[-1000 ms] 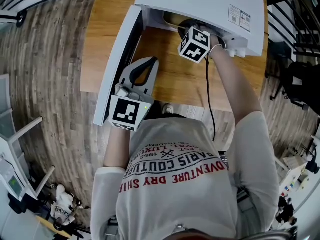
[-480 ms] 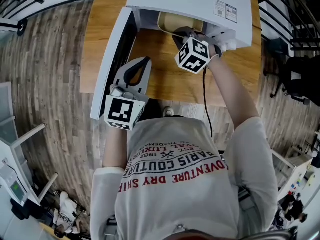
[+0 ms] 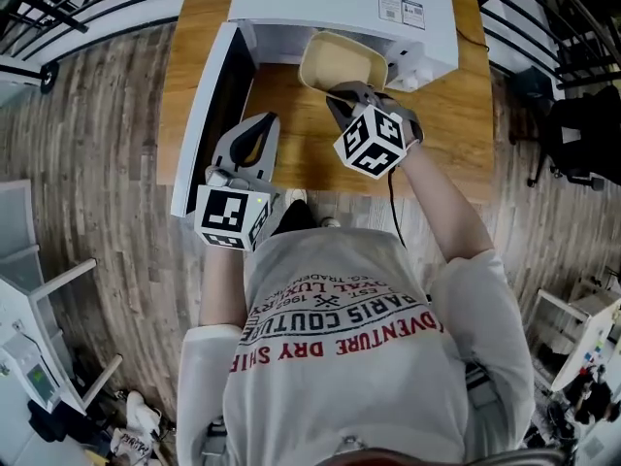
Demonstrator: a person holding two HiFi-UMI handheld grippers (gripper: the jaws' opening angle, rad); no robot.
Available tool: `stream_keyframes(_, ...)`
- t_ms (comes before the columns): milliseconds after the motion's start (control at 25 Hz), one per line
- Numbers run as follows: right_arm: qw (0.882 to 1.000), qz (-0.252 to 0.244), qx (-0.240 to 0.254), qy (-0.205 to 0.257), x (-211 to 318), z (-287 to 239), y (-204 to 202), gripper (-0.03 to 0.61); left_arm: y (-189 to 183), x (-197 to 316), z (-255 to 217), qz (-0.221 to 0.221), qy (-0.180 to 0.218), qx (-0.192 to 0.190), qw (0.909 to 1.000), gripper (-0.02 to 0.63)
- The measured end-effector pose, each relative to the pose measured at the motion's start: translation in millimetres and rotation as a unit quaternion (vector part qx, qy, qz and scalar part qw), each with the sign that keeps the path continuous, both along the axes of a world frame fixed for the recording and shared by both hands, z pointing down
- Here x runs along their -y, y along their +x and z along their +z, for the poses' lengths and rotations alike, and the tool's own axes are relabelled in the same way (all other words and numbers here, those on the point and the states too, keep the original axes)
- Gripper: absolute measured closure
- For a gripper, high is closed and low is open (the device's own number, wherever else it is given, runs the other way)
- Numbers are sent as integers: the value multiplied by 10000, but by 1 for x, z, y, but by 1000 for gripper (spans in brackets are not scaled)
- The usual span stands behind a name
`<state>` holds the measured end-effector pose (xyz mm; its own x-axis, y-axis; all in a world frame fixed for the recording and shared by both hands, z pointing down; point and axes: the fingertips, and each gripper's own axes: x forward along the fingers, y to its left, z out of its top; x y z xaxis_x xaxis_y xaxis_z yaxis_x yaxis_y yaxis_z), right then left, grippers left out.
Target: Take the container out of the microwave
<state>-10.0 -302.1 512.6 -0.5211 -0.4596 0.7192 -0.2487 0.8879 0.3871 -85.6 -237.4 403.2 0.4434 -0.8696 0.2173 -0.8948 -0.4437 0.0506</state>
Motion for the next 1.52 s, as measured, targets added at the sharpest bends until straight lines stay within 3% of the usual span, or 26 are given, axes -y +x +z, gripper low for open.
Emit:
stream_keyframes(200, 9956, 500, 795, -4, -25, -35, 13, 545, 5, -6, -13, 99, 152, 119, 9998, 597)
stream_keyframes(400, 9826, 990, 1551, 267, -34, -72, 33, 545, 12, -2, -24, 246, 295, 217, 9990, 597)
stream_keyframes(640, 9535, 1556, 2460, 782, -35, -118, 54, 546, 23, 5, -41, 481, 520, 294, 9971, 597)
stream_keyframes(1080, 9060, 2145, 3428, 1255, -23, -162, 87, 549, 28, 19, -49, 633, 670, 350, 9951, 597)
stream_keyframes(1520, 9007, 2177, 3551, 1237, -11, -156, 89, 549, 19, 28, -50, 501, 685, 383, 9957, 597)
